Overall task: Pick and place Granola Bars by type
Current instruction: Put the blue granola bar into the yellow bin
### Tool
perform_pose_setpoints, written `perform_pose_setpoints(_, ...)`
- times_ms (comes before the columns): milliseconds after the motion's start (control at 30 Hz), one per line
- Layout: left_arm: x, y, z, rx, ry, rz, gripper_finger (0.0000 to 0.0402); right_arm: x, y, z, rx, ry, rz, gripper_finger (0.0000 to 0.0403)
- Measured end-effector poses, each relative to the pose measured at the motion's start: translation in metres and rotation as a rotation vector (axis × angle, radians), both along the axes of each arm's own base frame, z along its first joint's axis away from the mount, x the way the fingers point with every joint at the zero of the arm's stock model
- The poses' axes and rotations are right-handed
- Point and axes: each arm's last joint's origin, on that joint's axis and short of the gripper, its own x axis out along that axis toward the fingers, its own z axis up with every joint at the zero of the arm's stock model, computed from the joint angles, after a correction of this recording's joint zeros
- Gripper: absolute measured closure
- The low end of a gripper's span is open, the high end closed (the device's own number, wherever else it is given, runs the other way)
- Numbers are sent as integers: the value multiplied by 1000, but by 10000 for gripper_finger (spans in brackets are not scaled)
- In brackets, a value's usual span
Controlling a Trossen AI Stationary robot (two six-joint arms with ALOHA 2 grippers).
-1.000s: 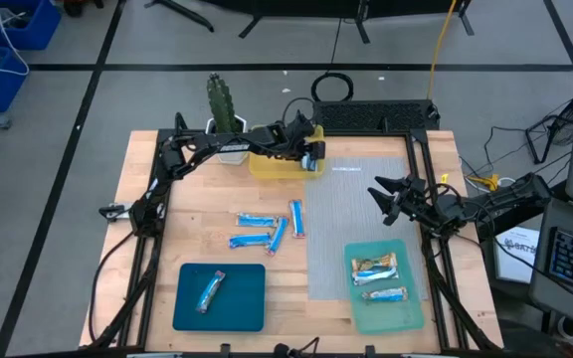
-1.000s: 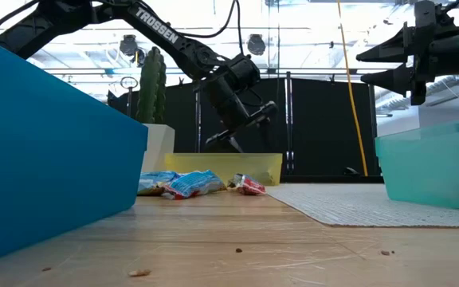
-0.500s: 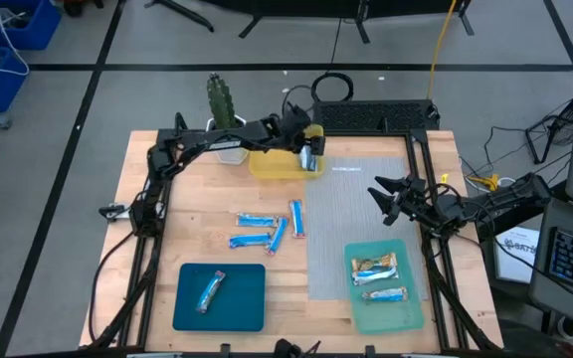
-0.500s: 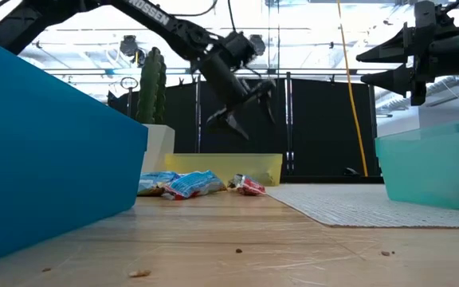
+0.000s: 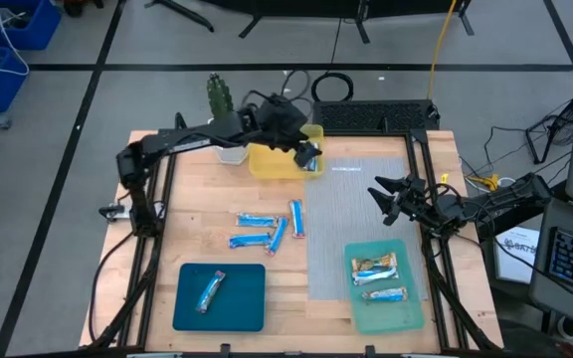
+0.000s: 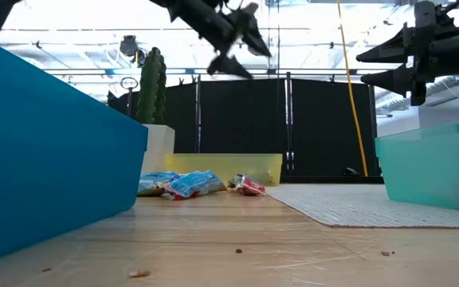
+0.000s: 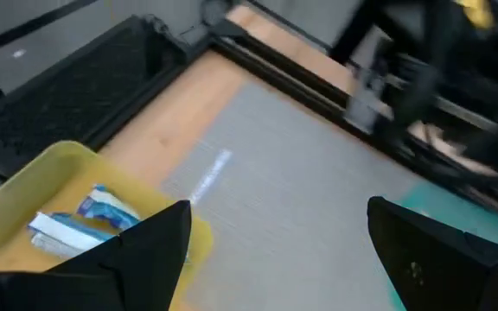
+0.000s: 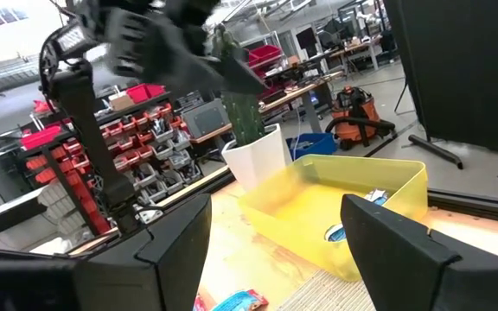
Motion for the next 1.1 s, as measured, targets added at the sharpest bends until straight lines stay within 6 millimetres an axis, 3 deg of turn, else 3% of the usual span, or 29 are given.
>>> perform_pose_setpoints(267, -51, -40, 44, 92, 118, -123, 50, 0, 0, 0, 0, 0, 0, 151)
perform_pose_setpoints(533, -98, -82, 63, 110, 289, -243, 50, 0, 0, 0, 0, 1, 0, 151)
perform_pose_setpoints(867, -131, -130, 54, 67, 609, -396, 50, 0, 0, 0, 0, 1, 0, 151)
perform_pose_setpoints(1100, -129, -162, 34, 115, 710, -481, 50, 0, 0, 0, 0, 1, 0, 151)
